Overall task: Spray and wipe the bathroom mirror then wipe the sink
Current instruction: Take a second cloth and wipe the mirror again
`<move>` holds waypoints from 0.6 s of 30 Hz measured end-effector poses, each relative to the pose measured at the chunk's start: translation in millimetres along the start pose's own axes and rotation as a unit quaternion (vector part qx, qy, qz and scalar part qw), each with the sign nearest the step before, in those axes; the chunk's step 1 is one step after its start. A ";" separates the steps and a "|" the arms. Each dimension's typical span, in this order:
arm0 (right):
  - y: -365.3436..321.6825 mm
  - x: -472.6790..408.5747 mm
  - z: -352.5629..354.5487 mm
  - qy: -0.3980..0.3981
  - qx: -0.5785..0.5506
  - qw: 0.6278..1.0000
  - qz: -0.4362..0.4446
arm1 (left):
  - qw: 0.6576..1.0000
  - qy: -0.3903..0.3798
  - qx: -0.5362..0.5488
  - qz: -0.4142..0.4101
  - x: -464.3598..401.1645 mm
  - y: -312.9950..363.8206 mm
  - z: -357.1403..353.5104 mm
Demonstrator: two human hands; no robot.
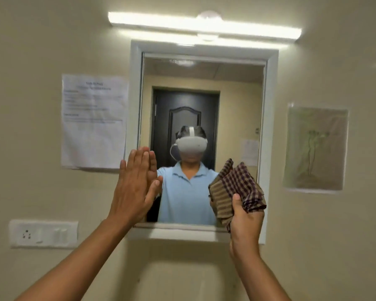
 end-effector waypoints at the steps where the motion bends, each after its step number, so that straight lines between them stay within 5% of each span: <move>1: -14.2 -9.5 -7.9 0.020 0.000 1.000 0.019 | 1.000 0.008 -0.011 -0.002 -15.4 -3.0 3.3; 5: -68.9 -41.8 -38.5 0.077 0.006 0.989 0.126 | 0.997 0.049 -0.053 -0.013 -68.5 -14.8 19.1; 10: -125.3 -83.2 -76.4 0.107 0.147 0.917 0.356 | 0.994 0.090 -0.064 -0.011 -119.8 -26.8 37.7; 18: -126.6 -147.5 -133.4 0.066 0.487 0.759 0.426 | 0.987 0.106 -0.110 -0.054 -171.5 -49.4 44.3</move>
Point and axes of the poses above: each hand's wrist, its own x-axis away from the middle knuckle, its own z-axis out of the back of the hand, y = z × x, the point moved 1 cm from there along -x, towards the middle knuckle, and after that the axes turned 6 degrees about x, right-handed, at the moved point
